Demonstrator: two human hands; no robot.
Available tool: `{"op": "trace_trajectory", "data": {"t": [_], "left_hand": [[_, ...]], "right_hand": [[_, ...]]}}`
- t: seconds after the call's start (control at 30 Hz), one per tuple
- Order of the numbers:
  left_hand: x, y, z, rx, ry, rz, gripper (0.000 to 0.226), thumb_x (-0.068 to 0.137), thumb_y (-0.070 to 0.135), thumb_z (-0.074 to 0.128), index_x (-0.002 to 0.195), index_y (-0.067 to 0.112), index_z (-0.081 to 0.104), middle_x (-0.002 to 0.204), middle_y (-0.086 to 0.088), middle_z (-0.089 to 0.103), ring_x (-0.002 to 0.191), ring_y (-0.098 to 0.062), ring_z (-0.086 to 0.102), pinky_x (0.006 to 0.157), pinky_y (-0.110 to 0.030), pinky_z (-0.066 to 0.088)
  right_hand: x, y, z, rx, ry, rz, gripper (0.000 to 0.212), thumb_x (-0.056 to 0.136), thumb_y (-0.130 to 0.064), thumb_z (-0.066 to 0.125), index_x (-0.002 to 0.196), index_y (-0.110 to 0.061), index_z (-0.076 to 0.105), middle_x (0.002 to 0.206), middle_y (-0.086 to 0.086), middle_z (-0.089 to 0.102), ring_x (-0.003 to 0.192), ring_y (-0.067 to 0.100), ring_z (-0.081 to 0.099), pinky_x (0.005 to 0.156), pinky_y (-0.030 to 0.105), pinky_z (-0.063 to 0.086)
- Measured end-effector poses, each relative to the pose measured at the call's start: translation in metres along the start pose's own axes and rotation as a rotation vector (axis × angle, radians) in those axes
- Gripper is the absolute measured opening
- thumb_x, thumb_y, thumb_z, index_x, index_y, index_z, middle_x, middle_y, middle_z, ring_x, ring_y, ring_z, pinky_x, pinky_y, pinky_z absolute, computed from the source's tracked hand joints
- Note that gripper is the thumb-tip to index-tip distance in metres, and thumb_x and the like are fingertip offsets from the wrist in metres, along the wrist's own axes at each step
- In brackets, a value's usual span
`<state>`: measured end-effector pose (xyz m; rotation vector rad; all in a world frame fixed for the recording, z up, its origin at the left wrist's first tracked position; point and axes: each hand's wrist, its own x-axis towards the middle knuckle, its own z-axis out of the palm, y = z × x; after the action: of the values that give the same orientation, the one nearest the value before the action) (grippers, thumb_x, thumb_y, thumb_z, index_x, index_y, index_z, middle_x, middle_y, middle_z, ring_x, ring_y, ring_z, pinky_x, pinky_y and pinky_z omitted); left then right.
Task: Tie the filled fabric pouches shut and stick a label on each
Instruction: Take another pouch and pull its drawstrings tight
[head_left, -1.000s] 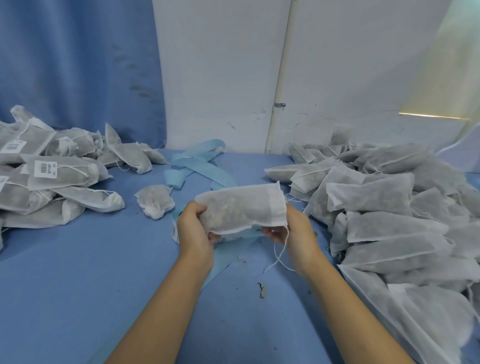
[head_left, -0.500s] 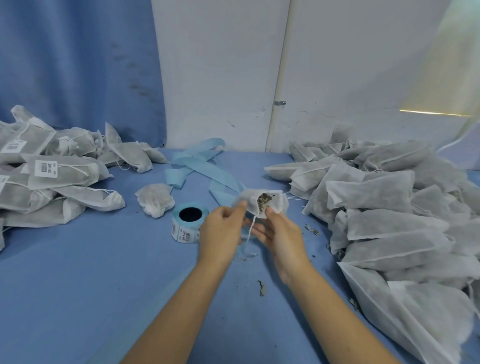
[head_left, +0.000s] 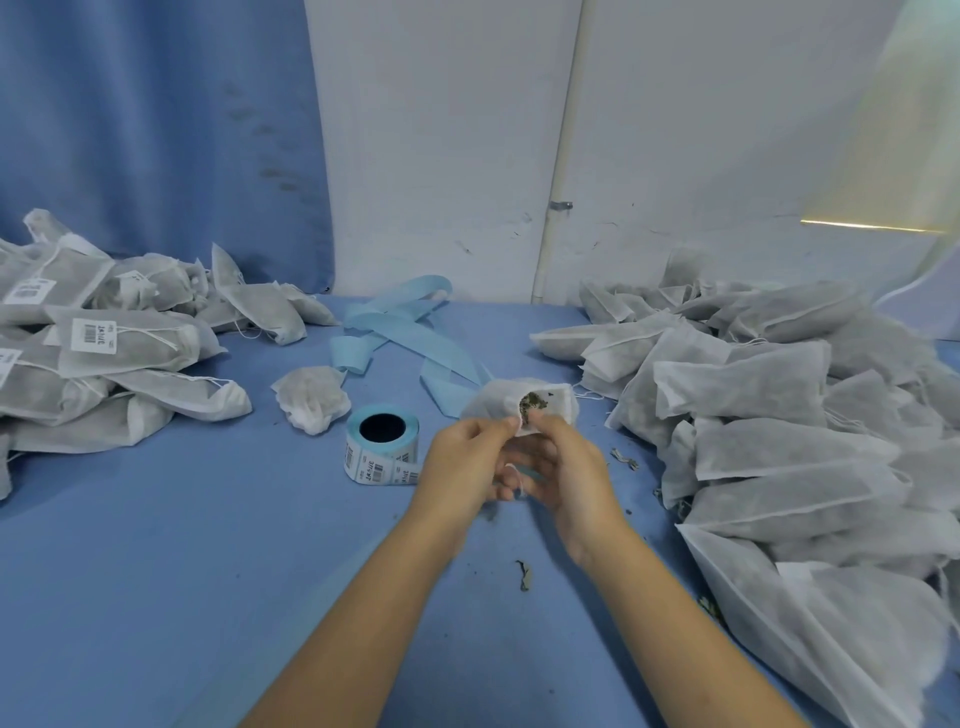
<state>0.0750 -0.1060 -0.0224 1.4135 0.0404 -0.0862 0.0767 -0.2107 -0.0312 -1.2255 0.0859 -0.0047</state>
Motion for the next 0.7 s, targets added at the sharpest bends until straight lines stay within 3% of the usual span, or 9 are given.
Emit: {"op": "trace_trajectory", "data": {"t": [0.17, 0.33, 0.43, 0.53, 0.63, 0.7], "left_hand": [[0.001, -0.002, -0.001, 0.06, 0.019, 0.063, 0.032, 0.09, 0.006, 0.055, 0.061, 0.013, 0.045, 0.037, 0.012, 0.036, 0.034, -0.007, 0.034, 0.037, -0.016, 0.027], [0.001, -0.003, -0.003, 0.01, -0.029, 0.012, 0.028, 0.09, 0.004, 0.052, 0.064, 0.012, 0.048, 0.038, 0.011, 0.033, 0.033, -0.005, 0.031, 0.035, -0.015, 0.023], [0.005, -0.002, -0.006, -0.155, -0.037, -0.006, 0.028, 0.09, 0.006, 0.051, 0.064, 0.013, 0.045, 0.043, 0.005, 0.03, 0.038, -0.01, 0.029, 0.038, -0.02, 0.017], [0.006, -0.001, -0.006, -0.281, -0.03, 0.051, 0.021, 0.091, 0.003, 0.048, 0.073, 0.009, 0.058, 0.045, 0.002, 0.036, 0.04, -0.012, 0.032, 0.038, -0.02, 0.026], [0.005, -0.002, -0.006, -0.199, 0.01, 0.101, 0.022, 0.091, 0.001, 0.046, 0.091, 0.012, 0.064, 0.046, 0.002, 0.041, 0.042, -0.01, 0.036, 0.043, -0.021, 0.031], [0.003, -0.003, -0.007, -0.136, 0.018, 0.125, 0.028, 0.089, -0.002, 0.045, 0.092, 0.017, 0.065, 0.047, 0.002, 0.041, 0.043, -0.009, 0.037, 0.041, -0.019, 0.031]], "right_hand": [[0.004, 0.002, -0.002, -0.14, 0.024, 0.057, 0.017, 0.092, -0.021, 0.058, 0.094, -0.007, 0.069, 0.084, 0.009, 0.073, 0.076, 0.014, 0.07, 0.058, 0.019, 0.051], [0.004, 0.005, -0.003, -0.168, 0.091, 0.062, 0.022, 0.092, -0.029, 0.062, 0.085, -0.009, 0.069, 0.071, 0.004, 0.07, 0.059, 0.009, 0.064, 0.053, 0.018, 0.05], [0.002, 0.002, 0.001, -0.081, -0.028, 0.051, 0.042, 0.09, -0.043, 0.059, 0.094, -0.003, 0.071, 0.084, 0.016, 0.072, 0.072, 0.02, 0.069, 0.071, 0.028, 0.056], [-0.001, 0.0, 0.005, -0.048, -0.139, 0.008, 0.047, 0.086, -0.05, 0.055, 0.08, -0.007, 0.072, 0.076, 0.014, 0.068, 0.065, 0.022, 0.064, 0.066, 0.029, 0.055], [-0.004, 0.004, 0.009, -0.155, -0.154, -0.036, 0.038, 0.093, -0.037, 0.057, 0.064, -0.012, 0.063, 0.068, 0.009, 0.061, 0.066, 0.021, 0.059, 0.068, 0.025, 0.05], [-0.006, 0.006, 0.01, -0.15, -0.13, -0.072, 0.033, 0.092, -0.026, 0.061, 0.062, -0.011, 0.062, 0.063, 0.01, 0.058, 0.061, 0.021, 0.058, 0.064, 0.023, 0.048]]}}
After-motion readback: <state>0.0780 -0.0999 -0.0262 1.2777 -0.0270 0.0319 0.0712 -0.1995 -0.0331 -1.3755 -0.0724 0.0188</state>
